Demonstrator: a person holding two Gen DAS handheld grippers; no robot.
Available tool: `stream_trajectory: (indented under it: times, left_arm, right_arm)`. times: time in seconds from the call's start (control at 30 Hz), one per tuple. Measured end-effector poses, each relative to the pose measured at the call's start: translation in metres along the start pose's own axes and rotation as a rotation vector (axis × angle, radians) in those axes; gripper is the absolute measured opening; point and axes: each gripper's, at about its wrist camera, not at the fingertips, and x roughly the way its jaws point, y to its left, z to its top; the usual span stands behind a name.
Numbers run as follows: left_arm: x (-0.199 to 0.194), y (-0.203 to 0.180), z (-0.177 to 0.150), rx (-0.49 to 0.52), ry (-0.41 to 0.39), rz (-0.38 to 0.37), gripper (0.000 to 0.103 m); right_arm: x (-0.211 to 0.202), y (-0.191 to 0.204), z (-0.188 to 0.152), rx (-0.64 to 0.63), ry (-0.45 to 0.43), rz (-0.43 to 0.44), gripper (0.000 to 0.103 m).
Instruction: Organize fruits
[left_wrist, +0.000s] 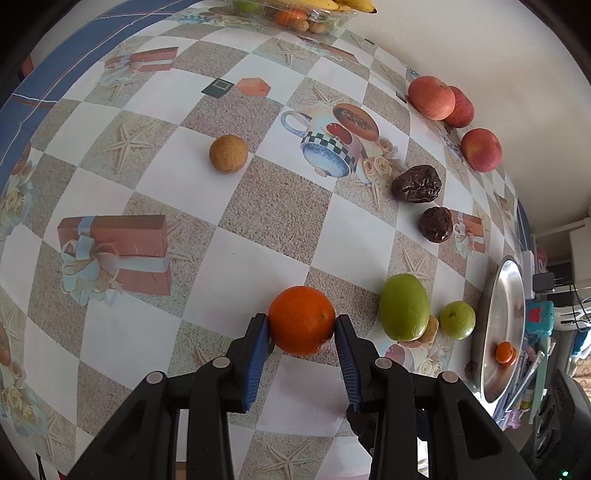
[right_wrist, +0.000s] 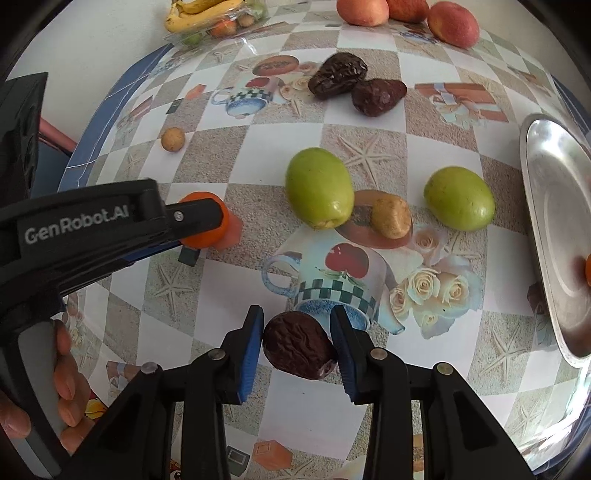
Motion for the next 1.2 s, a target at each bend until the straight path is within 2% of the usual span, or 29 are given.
stream_trajectory:
  times: [0.23, 0.57, 0.73, 0.8, 0.97, 1.1, 1.2]
  left_arm:
    - [-0.003, 0.001, 0.002, -0.002, -0.009, -0.011, 0.039]
    - [-0.01, -0.008, 0.004, 0.027, -0.039, -0.001, 0.039]
    - [-0.015, -0.02, 0.016, 0.021, -0.051, -0.012, 0.039]
    - [-0.02, -0.031, 0.022, 0.039, -0.064, -0.014, 0.039]
    - [-0.024, -0.055, 0.035, 0.073, -0.085, -0.018, 0.039]
    - [-0.02, -0.07, 0.044, 0.081, -0.089, -0.023, 0.039]
    - [-0.016, -0.073, 0.039, 0.1, -0.09, -0.032, 0.039]
  right_arm:
    - [-0.016, -0.009, 0.006, 0.037, -0.077, -0.016, 0.039]
    - [-0.054, -0.048, 0.025, 0.188, -0.213, -0.059, 0.038]
    - [-0.069, -0.068, 0.038, 0.257, -0.233, -0.057, 0.038]
    - [-0.074, -0.073, 0.044, 0.265, -0.245, -0.057, 0.034]
    - [-0.083, -0.084, 0.062, 0.28, -0.277, -0.065, 0.034]
    - [-0.076, -0.093, 0.067, 0.296, -0.253, -0.076, 0.034]
    - [-0.069, -0.086, 0.063, 0.248, -0.227, -0.066, 0.034]
